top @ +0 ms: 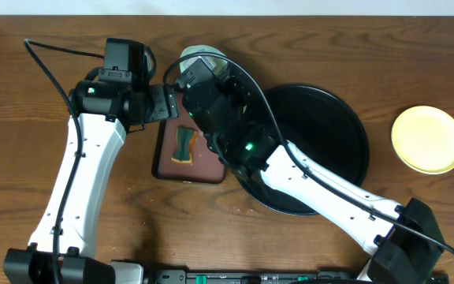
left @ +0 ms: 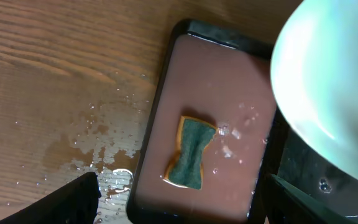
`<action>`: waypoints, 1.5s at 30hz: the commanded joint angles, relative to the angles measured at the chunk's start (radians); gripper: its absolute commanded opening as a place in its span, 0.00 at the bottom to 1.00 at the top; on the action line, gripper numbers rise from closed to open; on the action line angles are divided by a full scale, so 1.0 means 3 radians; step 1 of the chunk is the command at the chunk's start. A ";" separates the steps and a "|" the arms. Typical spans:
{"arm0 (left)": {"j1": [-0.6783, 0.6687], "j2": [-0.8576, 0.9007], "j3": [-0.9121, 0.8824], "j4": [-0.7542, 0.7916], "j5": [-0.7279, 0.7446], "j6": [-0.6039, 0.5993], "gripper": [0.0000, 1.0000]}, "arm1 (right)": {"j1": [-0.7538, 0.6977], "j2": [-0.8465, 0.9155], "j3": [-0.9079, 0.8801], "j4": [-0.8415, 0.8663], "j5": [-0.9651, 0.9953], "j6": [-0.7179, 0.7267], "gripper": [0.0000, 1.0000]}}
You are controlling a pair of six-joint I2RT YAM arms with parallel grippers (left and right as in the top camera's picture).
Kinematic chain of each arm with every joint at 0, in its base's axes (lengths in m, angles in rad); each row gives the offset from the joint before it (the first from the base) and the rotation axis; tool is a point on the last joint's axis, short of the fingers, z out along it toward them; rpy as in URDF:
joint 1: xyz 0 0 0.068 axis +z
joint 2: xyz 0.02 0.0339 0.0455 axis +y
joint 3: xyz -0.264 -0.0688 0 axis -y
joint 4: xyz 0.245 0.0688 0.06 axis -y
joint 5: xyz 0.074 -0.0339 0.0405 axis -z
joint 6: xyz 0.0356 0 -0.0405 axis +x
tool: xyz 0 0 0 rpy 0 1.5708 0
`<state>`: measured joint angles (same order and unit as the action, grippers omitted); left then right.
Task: Clean dirty plates on tray and stack at the side
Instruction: 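Hold the light blue plate tilted above the brown tray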
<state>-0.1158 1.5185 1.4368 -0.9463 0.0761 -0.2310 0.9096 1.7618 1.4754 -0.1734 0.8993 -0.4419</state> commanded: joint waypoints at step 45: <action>0.0008 0.0014 0.0039 -0.0022 0.0006 0.0031 0.84 | 0.0131 0.0000 0.0045 -0.0181 -0.0043 -0.0132 0.01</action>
<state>-0.1158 1.5185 1.4368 -0.9463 0.0761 -0.2310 0.9432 1.7683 1.4780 -0.2016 0.9432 -0.4942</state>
